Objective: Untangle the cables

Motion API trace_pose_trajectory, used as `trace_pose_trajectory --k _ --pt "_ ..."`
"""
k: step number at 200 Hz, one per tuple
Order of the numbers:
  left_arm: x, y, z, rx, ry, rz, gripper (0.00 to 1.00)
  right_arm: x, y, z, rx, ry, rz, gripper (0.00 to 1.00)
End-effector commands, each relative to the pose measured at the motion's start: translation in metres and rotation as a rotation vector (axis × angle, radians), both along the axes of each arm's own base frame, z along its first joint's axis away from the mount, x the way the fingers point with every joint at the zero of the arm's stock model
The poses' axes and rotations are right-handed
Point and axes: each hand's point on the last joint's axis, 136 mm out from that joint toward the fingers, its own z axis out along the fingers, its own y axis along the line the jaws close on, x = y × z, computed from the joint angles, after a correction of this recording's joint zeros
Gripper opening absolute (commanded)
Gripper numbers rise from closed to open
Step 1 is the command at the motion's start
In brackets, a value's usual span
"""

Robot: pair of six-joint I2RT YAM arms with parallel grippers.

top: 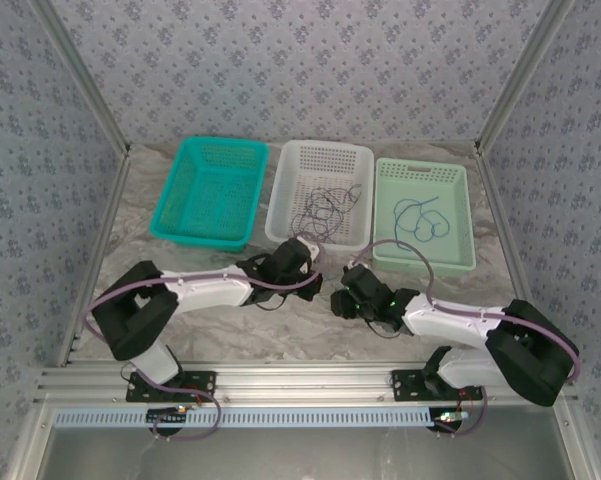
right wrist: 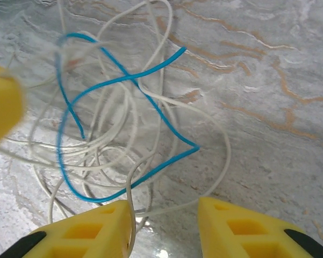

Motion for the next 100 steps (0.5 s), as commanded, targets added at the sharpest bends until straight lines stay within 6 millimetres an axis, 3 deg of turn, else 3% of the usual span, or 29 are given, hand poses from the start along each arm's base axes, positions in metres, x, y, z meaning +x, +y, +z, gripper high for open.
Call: trace_pose_trajectory --k 1,26,39,81,100 --pt "-0.004 0.002 0.041 -0.049 -0.097 -0.037 0.00 -0.004 -0.017 -0.007 -0.058 0.017 -0.051 0.43" --pt "-0.013 0.006 0.056 -0.033 -0.123 -0.088 0.00 0.000 -0.021 0.006 -0.033 -0.026 -0.089 0.66" --pt "-0.017 0.008 0.059 -0.021 -0.120 -0.105 0.00 0.002 -0.022 0.018 -0.012 -0.066 -0.092 0.73" --pt "-0.024 0.009 0.064 -0.033 -0.115 -0.139 0.00 0.007 -0.024 0.062 0.083 -0.201 -0.086 0.81" --pt "-0.026 0.009 0.063 -0.032 -0.110 -0.142 0.00 0.003 -0.023 0.071 0.134 -0.228 -0.074 0.84"
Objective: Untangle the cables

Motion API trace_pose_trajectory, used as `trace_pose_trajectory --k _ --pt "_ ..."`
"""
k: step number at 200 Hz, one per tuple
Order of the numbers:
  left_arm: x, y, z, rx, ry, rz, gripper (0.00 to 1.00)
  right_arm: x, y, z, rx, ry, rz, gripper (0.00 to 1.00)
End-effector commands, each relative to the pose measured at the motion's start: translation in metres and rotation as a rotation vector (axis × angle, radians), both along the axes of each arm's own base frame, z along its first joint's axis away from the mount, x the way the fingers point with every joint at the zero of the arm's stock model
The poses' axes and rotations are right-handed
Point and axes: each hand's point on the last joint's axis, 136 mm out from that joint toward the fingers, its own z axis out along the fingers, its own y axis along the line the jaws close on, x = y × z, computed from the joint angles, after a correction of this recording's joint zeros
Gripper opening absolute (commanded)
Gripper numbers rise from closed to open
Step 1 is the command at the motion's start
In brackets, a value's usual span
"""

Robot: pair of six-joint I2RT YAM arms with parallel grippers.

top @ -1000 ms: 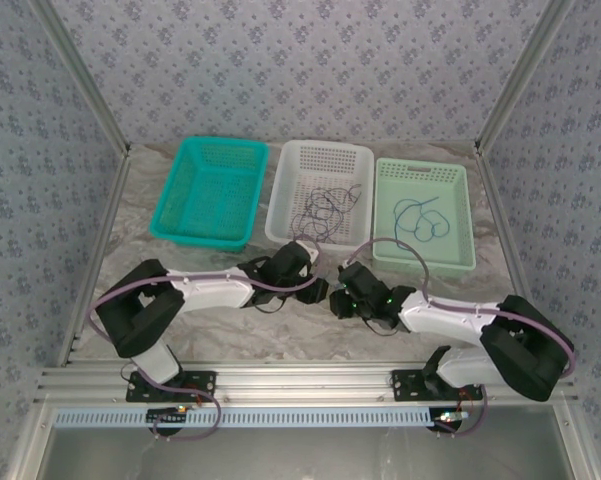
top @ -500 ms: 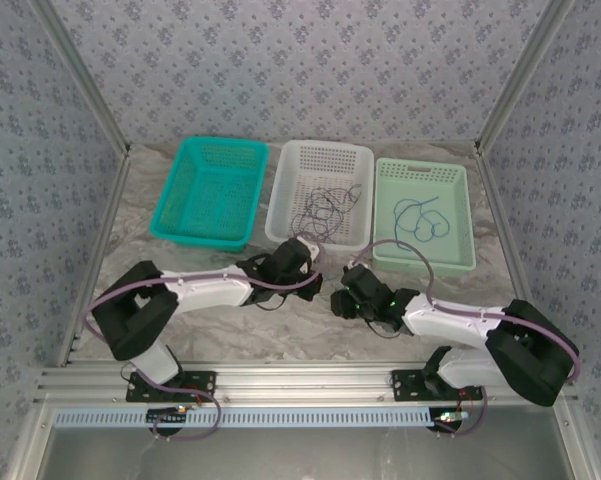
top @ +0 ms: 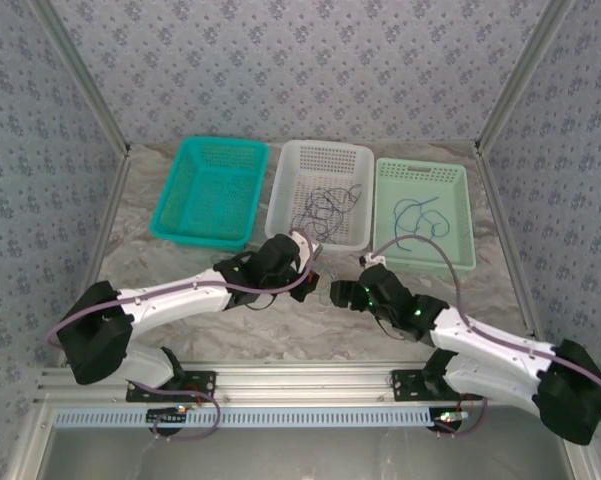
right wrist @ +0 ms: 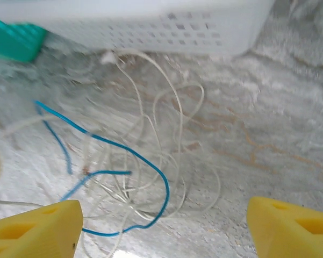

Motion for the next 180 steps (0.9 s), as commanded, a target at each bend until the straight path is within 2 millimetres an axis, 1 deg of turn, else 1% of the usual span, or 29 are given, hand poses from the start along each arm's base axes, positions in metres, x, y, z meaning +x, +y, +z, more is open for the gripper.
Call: trace_pose_trajectory --k 1,15,33,53,78,102,128,165,180 --pt "-0.006 -0.002 0.010 -0.010 -0.010 -0.041 0.00 -0.006 -0.009 0.000 -0.008 -0.032 0.002 0.84" --pt "-0.007 -0.003 0.012 -0.022 -0.006 -0.041 0.00 -0.008 -0.008 0.002 0.011 -0.038 0.015 0.83" --pt "-0.006 -0.005 0.017 -0.052 -0.012 -0.034 0.00 -0.009 -0.006 -0.003 0.020 -0.030 0.025 0.82" --pt "-0.006 -0.008 0.026 -0.088 -0.017 -0.036 0.00 -0.008 0.002 -0.007 0.041 -0.031 0.042 0.82" --pt "-0.012 -0.011 0.032 -0.122 -0.004 -0.059 0.00 0.000 0.012 -0.003 0.067 -0.071 0.048 0.82" --pt "-0.017 -0.011 0.030 -0.138 0.017 -0.068 0.00 0.007 0.024 0.005 0.105 -0.101 0.065 0.83" --pt "-0.022 -0.010 0.032 -0.165 0.035 -0.077 0.00 0.010 0.029 0.007 0.111 -0.113 0.070 0.83" --pt "-0.028 -0.017 0.047 -0.264 0.050 -0.114 0.00 0.018 0.032 0.004 0.083 -0.131 0.067 0.84" --pt "-0.031 -0.020 0.054 -0.297 0.054 -0.134 0.00 0.022 0.038 0.003 0.089 -0.131 0.068 0.84"
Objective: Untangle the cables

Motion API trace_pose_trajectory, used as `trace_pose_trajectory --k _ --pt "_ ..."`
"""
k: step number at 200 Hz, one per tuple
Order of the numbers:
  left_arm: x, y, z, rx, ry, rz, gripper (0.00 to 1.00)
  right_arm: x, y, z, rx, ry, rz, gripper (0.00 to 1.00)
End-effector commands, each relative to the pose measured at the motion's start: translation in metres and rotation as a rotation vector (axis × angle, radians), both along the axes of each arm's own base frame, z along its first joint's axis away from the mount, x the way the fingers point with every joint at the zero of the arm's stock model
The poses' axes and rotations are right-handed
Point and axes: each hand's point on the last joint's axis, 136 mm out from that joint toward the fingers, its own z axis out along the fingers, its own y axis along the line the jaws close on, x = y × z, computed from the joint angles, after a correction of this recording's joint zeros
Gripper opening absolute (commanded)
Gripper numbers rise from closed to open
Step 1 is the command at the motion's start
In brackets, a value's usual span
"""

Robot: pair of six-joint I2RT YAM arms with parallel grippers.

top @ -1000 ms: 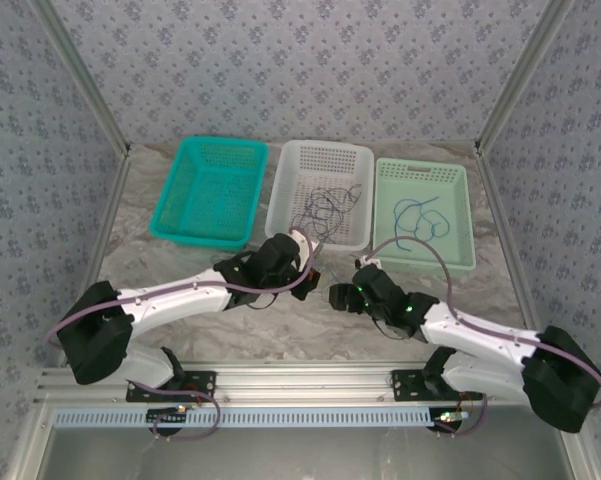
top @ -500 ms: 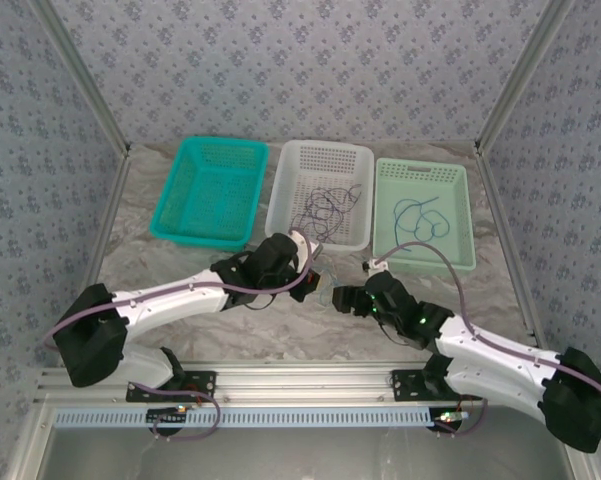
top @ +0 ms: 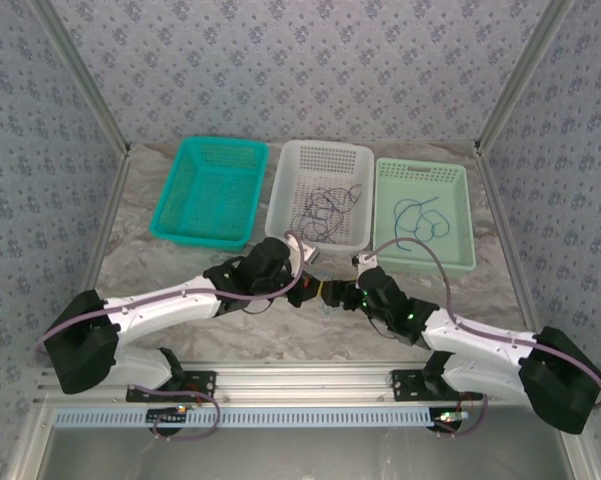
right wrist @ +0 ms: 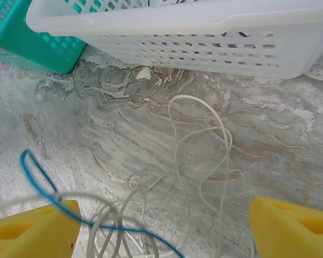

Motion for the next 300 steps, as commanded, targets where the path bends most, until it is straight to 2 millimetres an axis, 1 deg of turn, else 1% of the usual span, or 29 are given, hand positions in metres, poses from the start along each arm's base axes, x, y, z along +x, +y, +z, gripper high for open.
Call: trace_pose_trajectory --k 1,4,17,31,48,66,97,103,106,139,157,184,209,226,260,285,300 --pt "-0.005 -0.012 0.033 -0.135 -0.009 -0.046 0.00 0.011 0.012 0.011 0.017 -0.049 0.002 0.84" --pt "-0.005 -0.012 0.036 -0.142 -0.011 -0.047 0.00 0.012 0.013 0.012 0.018 -0.047 0.004 0.83" --pt "-0.004 -0.011 0.041 -0.156 -0.017 -0.043 0.00 0.015 0.016 0.001 -0.014 -0.008 -0.004 0.81" --pt "-0.004 -0.009 0.049 -0.178 -0.029 -0.039 0.00 0.016 0.015 -0.016 -0.065 0.053 -0.023 0.78" --pt "-0.004 -0.002 0.058 -0.198 -0.040 -0.032 0.00 0.012 0.010 -0.037 -0.115 0.126 -0.049 0.72" --pt "-0.002 0.011 0.063 -0.202 -0.051 -0.007 0.00 0.005 0.002 -0.054 -0.137 0.183 -0.074 0.70" --pt "0.004 0.041 0.074 -0.199 -0.099 0.064 0.00 -0.007 -0.012 -0.074 -0.164 0.239 -0.102 0.69" --pt "0.004 0.046 0.079 -0.205 -0.116 0.074 0.00 -0.009 -0.015 -0.077 -0.174 0.249 -0.106 0.69" --pt "0.005 0.048 0.079 -0.200 -0.117 0.079 0.00 -0.009 -0.015 -0.078 -0.179 0.252 -0.105 0.69" --pt "0.009 0.069 0.098 -0.202 -0.175 0.118 0.00 -0.013 -0.021 -0.091 -0.231 0.300 -0.112 0.68" --pt "0.013 0.082 0.108 -0.188 -0.210 0.148 0.00 -0.014 -0.020 -0.096 -0.228 0.320 -0.105 0.69" --pt "0.016 0.102 0.129 -0.190 -0.279 0.200 0.00 -0.014 -0.019 -0.096 -0.230 0.326 -0.104 0.71" --pt "0.016 0.117 0.154 -0.218 -0.362 0.243 0.00 -0.014 -0.022 -0.098 -0.237 0.335 -0.109 0.71" --pt "0.016 0.124 0.165 -0.221 -0.396 0.260 0.00 -0.014 -0.023 -0.099 -0.237 0.342 -0.111 0.71" --pt "0.016 0.133 0.179 -0.212 -0.438 0.281 0.00 -0.014 -0.024 -0.101 -0.240 0.350 -0.112 0.72" --pt "0.016 0.140 0.197 -0.225 -0.487 0.304 0.00 -0.014 -0.025 -0.104 -0.248 0.362 -0.115 0.72" --pt "0.015 0.146 0.210 -0.239 -0.520 0.323 0.00 -0.015 -0.026 -0.107 -0.253 0.372 -0.114 0.72"
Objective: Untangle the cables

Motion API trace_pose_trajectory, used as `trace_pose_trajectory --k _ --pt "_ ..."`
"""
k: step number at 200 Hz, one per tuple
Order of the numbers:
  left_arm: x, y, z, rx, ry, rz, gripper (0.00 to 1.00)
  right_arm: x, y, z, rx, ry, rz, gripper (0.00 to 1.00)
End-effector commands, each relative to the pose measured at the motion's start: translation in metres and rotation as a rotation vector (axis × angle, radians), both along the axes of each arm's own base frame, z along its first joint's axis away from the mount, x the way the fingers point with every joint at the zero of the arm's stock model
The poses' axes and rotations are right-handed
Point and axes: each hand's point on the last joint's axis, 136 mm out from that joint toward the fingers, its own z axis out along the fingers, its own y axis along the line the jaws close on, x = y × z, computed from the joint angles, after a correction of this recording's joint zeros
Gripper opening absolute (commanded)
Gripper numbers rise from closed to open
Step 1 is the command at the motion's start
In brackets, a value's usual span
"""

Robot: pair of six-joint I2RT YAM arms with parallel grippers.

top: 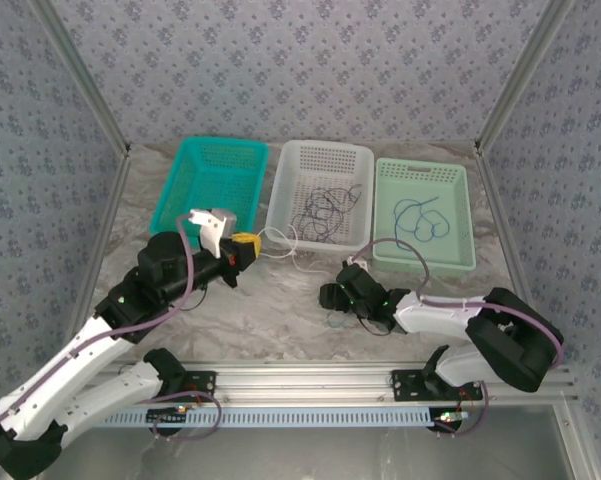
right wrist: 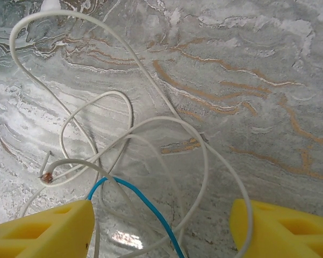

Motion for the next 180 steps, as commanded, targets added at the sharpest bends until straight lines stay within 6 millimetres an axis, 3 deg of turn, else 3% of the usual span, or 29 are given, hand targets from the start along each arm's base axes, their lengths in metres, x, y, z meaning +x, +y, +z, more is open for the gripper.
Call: trace_pose_trajectory --k 1,82,137,180 --pt "0.000 0.015 0.038 -0.029 -0.099 0.049 0.00 -0.018 -0.024 -0.038 -0.100 0.133 -0.026 0.72" --pt "-0.006 0.029 0.094 -0.151 -0.213 0.088 0.00 -0.018 -0.018 -0.036 -0.091 0.130 0.002 0.75" --pt "0.013 0.033 0.078 -0.086 -0.205 0.173 0.00 -0.014 -0.009 -0.010 -0.107 0.057 0.047 0.78" --pt "0.051 0.053 0.057 0.003 -0.169 0.328 0.00 -0.015 -0.009 -0.004 -0.093 0.047 0.049 0.78"
